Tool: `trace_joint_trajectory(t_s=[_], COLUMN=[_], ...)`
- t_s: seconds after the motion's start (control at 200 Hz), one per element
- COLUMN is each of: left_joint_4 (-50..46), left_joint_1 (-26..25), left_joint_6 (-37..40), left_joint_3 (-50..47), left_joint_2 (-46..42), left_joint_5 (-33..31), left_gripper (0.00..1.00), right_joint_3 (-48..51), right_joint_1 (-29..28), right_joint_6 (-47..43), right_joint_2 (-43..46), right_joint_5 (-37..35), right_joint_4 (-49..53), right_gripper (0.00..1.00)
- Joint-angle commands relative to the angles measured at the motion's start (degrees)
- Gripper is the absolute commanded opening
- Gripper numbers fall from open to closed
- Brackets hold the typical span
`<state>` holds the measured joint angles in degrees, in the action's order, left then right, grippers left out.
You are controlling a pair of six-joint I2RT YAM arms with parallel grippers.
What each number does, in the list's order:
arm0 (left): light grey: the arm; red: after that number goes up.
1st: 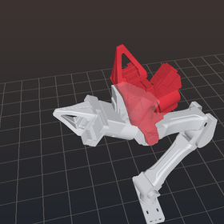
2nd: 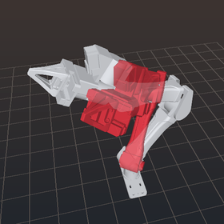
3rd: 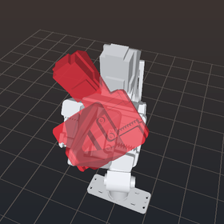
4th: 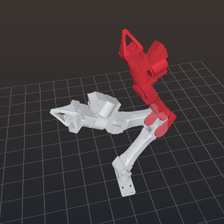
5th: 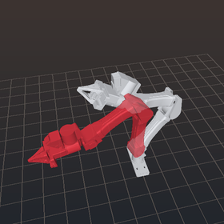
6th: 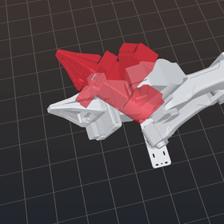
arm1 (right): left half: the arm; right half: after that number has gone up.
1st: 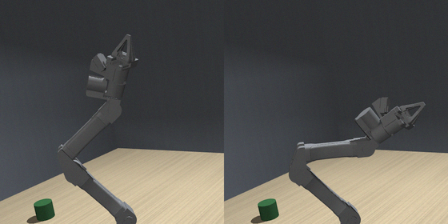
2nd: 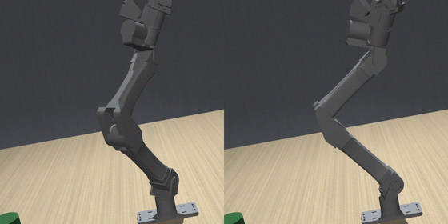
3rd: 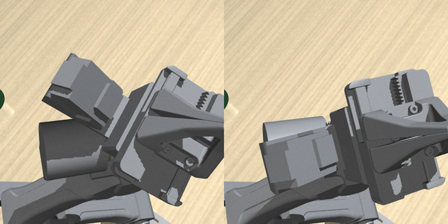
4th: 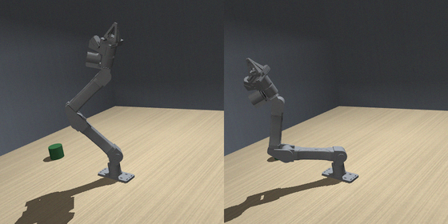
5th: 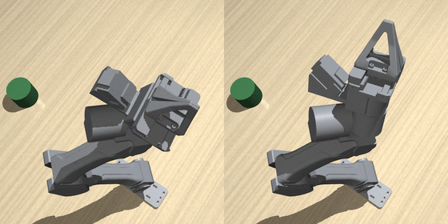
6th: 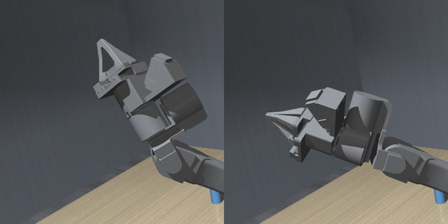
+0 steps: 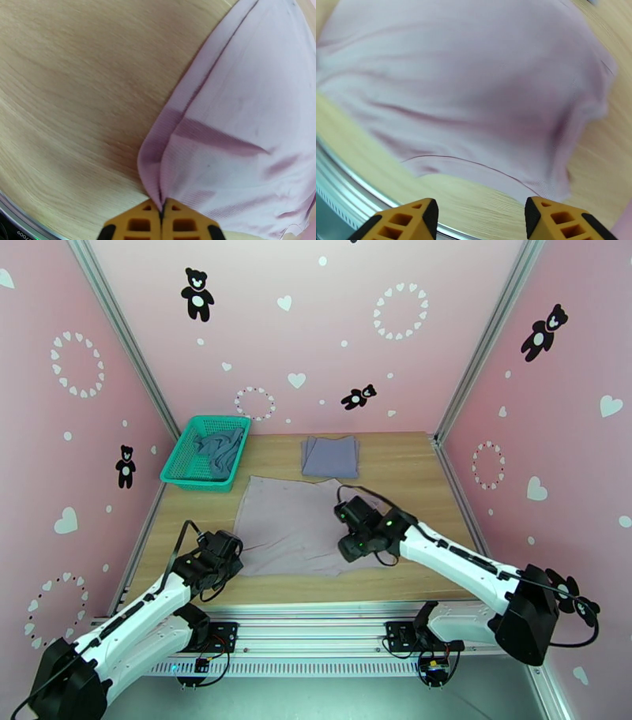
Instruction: Fold and stack the mixed laundry pile
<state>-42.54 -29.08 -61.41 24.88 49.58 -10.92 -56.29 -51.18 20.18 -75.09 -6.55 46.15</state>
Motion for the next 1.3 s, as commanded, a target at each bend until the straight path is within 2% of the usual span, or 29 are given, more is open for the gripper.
trace_joint_trajectory(t_s=[0.0, 0.27, 0.485, 0.811, 0.951, 1.051, 1.151, 1.166, 1.181, 1.296], left_joint_4=[-0.2, -2.0, -2.6, -3.1, -3.2, -2.9, -3.2, -3.3, -3.4, -5.7], left_joint_1=[-0.4, -0.4, -0.4, -0.5, -0.4, -0.5, -0.4, -0.4, -0.4, -0.4], left_joint_6=[1.0, 0.9, 0.8, 1.0, 0.9, 0.9, 0.5, 0.4, 0.4, -0.1], left_joint_3=[-0.2, -0.1, 0.2, 0.9, 0.9, 0.6, 0.2, 0.2, 0.1, 0.5], left_joint_2=[-1.2, -3.2, -4.0, -3.8, -3.8, -3.7, -3.8, -3.8, -3.8, -4.4], left_joint_5=[-1.2, -2.0, -2.4, -2.5, -2.8, -2.5, -1.9, -1.9, -1.8, -0.9], left_gripper=[0.0, 0.0, 0.0, 0.0, 0.0, 0.0, 0.0, 0.0, 0.0, 0.0], right_joint_3=[1.4, 1.1, 2.3, 4.1, 4.1, 4.1, 4.2, 4.2, 4.2, 4.4], right_joint_1=[-5.0, -9.3, -10.6, -12.0, -12.0, -12.0, -12.0, -12.0, -12.0, -12.4], right_joint_6=[-1.4, -2.0, 0.3, 3.8, 4.2, 4.7, 5.6, 5.7, 5.9, 6.5], right_joint_2=[-5.5, -16.3, -17.4, -21.7, -23.4, -24.5, -24.8, -24.7, -24.6, -21.9], right_joint_5=[-0.4, -3.0, -3.7, -5.1, -5.9, -6.8, -7.6, -7.7, -7.8, -8.1], right_joint_4=[-5.2, -9.7, -8.7, -9.7, -9.7, -9.5, -8.6, -8.4, -8.1, -5.6], right_gripper=[0.58, 0.52, 0.47, 0.46, 0.42, 0.31, 0.12, 0.08, 0.0, 0.0])
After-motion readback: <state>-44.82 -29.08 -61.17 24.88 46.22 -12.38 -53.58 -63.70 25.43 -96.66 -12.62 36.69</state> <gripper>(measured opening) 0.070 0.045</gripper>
